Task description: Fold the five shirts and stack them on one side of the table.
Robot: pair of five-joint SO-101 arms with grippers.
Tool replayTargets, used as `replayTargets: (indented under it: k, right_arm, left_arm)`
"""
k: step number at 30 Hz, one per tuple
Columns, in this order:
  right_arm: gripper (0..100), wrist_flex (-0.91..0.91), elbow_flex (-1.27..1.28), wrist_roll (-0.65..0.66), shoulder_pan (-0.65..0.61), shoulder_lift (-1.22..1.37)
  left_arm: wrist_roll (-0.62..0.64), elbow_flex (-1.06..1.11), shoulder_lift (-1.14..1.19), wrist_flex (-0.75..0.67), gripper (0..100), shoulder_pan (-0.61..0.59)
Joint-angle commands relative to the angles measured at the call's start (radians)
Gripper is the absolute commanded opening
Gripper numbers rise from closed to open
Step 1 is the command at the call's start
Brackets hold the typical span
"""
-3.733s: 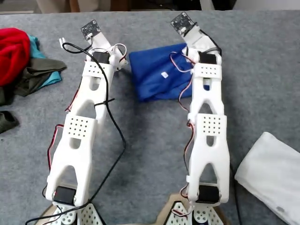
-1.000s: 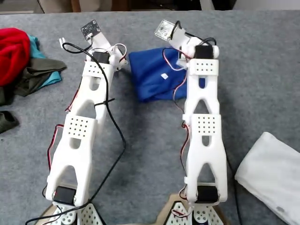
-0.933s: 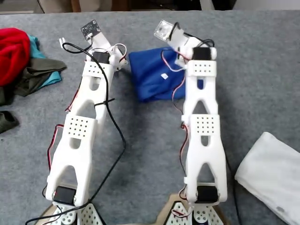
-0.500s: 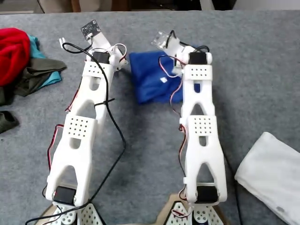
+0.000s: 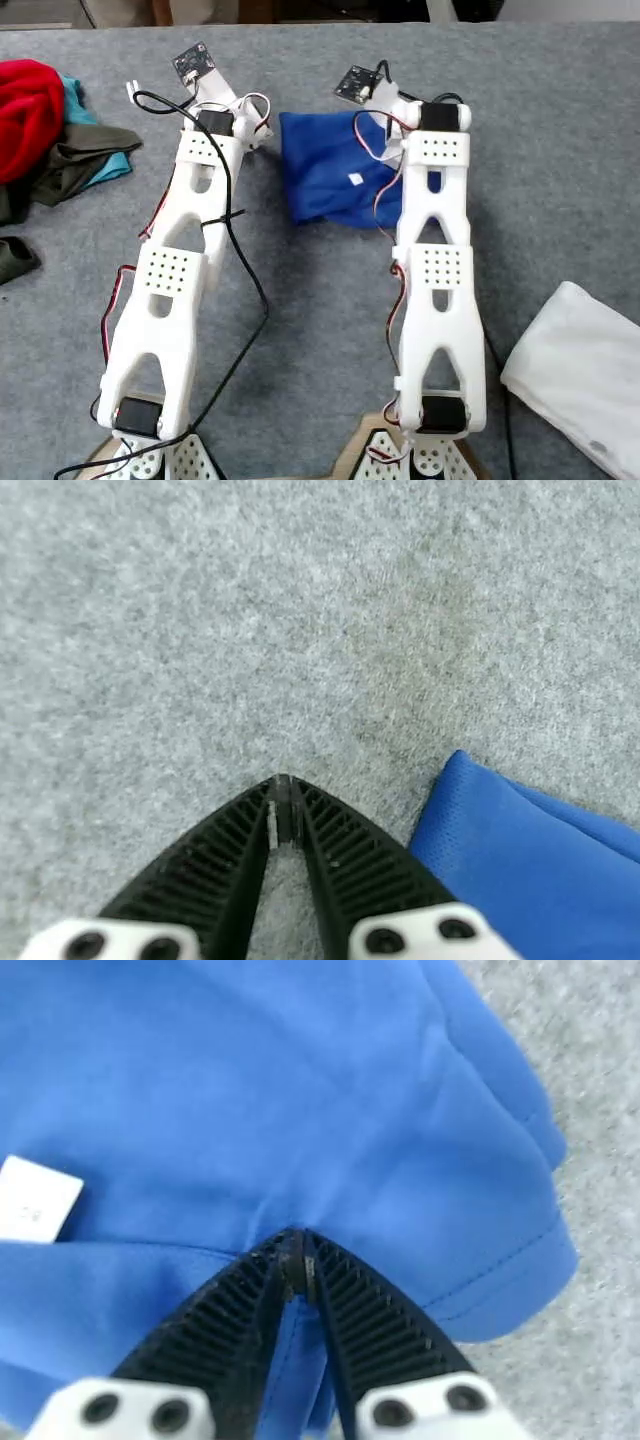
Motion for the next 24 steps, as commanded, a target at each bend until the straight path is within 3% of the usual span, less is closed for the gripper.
replayTargets:
  k: [1, 12, 24]
  right_arm:
    - [0.5, 0.044, -0.021, 0.002, 0.022, -0.105]
    - [0.5, 0.193, -0.021, 0.005, 0.028, -0.211]
    - [0.5, 0.143, 0.005, 0.003, 0.036, -0.17]
  left_arm:
    - [0.005, -0.051, -0.015, 0.003, 2, 0.009]
    - [0.005, -0.051, -0.015, 0.005, 2, 0.009]
    - [0.005, -0.051, -0.015, 0.005, 2, 0.008]
